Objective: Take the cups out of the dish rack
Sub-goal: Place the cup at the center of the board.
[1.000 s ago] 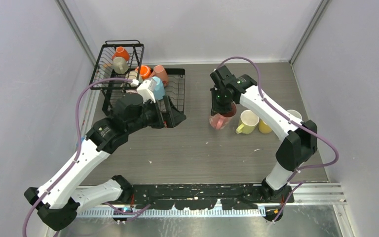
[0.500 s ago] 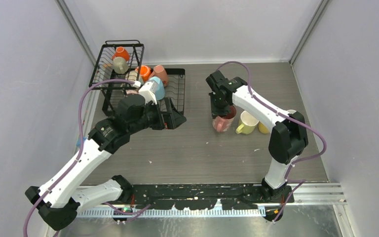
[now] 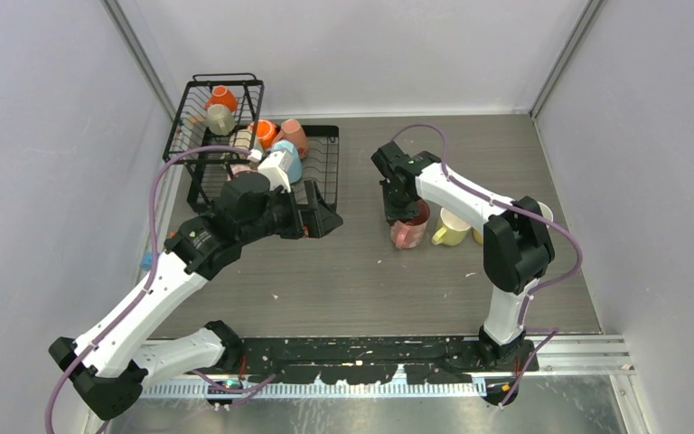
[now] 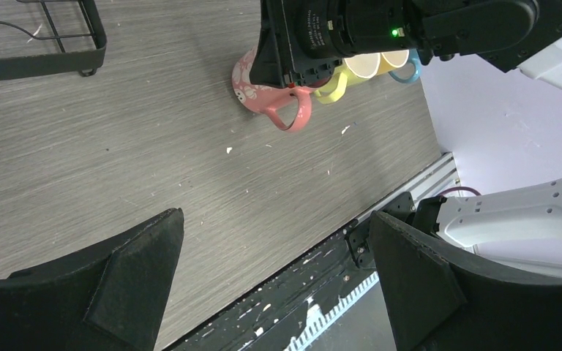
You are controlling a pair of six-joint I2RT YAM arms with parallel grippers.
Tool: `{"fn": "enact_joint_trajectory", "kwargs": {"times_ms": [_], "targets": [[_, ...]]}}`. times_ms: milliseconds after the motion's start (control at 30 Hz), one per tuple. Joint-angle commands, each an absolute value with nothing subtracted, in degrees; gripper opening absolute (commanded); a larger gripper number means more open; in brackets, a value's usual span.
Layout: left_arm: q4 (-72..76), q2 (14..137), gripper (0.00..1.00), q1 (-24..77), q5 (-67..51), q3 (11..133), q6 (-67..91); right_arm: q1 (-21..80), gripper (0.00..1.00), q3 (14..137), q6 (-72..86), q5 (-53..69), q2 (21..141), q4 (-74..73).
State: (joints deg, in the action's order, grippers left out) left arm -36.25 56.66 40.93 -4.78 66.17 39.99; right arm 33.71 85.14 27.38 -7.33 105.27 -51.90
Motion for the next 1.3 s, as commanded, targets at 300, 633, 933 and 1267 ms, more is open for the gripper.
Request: {"fn": "enact_joint_trajectory", "kwargs": {"times_ms": [300,633,933,1267], "targets": [[-34.3,56.1,1.0,41.2,-5.7,65.3,39.3,34.3,0.18,83.9,28.5,-9.9,104.1,-48.1],[-34.7,56.3,1.0,41.2,-5.5,65.5,39.3,34.8,0.71,85.0,28.8,-11.1,99.8,-50.9],[-35.8,56.3,1.0,41.3,-3.8,66.3,39.0,35.0,1.0,85.8,29.4,-11.0,91.9,-52.9],[-38.8,61.5,1.0,41.2,6.0,70.6,37.1,34.9,1.0,84.7,31.2,-12.8,80.7,-51.1]]}}
